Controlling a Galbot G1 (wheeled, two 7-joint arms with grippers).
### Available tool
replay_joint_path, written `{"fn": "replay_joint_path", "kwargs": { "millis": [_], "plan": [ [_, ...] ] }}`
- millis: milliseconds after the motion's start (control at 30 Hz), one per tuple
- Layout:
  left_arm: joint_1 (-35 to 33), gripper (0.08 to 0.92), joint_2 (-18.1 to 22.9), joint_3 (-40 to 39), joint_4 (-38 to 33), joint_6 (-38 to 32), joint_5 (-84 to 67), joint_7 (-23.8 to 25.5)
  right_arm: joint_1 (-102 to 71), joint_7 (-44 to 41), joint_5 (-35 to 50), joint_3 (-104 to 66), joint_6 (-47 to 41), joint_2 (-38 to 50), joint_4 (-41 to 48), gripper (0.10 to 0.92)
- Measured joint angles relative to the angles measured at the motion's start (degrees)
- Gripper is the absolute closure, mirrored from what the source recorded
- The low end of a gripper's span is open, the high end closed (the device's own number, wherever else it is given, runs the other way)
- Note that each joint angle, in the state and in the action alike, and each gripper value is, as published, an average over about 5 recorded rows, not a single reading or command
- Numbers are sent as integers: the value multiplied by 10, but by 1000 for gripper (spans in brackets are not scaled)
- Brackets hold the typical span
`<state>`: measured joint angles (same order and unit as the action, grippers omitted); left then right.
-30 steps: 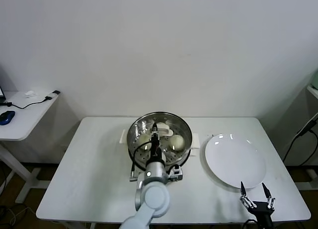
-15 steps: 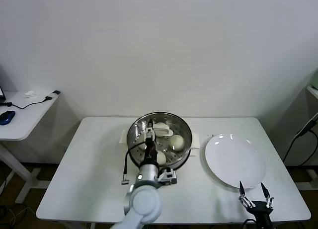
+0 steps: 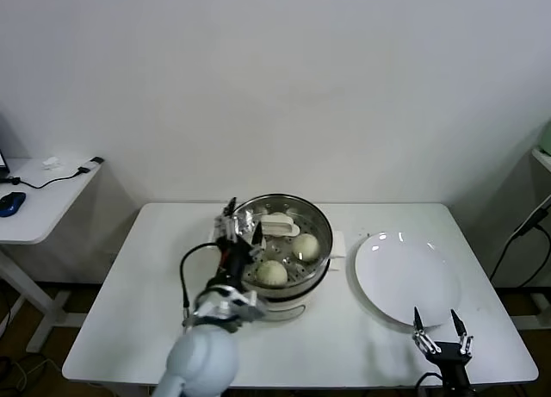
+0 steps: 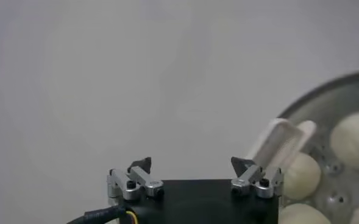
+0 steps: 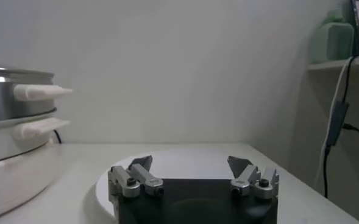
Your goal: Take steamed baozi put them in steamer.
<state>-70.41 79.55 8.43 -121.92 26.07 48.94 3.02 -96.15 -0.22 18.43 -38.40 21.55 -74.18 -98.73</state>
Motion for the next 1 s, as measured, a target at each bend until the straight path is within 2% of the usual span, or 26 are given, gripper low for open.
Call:
{"fn": "replay_joint_path", "kwargs": {
  "millis": [233,467,733,1000],
  "plan": [
    [-60,177,-26,137,-6,-88,-266,-36,9,2,2,6,18,1,7,203],
    [-120,177,-63,206,50,-191,-475,-53,15,6,3,10,27,5,13,203],
    [-163,177,-78,231,123,-283,-582,-55,21,7,5,18,23,6,17,203],
    [-188,177,-83,244,164,-334,-621,-57,26,7,2,26,19,5,21,203]
  ]
}}
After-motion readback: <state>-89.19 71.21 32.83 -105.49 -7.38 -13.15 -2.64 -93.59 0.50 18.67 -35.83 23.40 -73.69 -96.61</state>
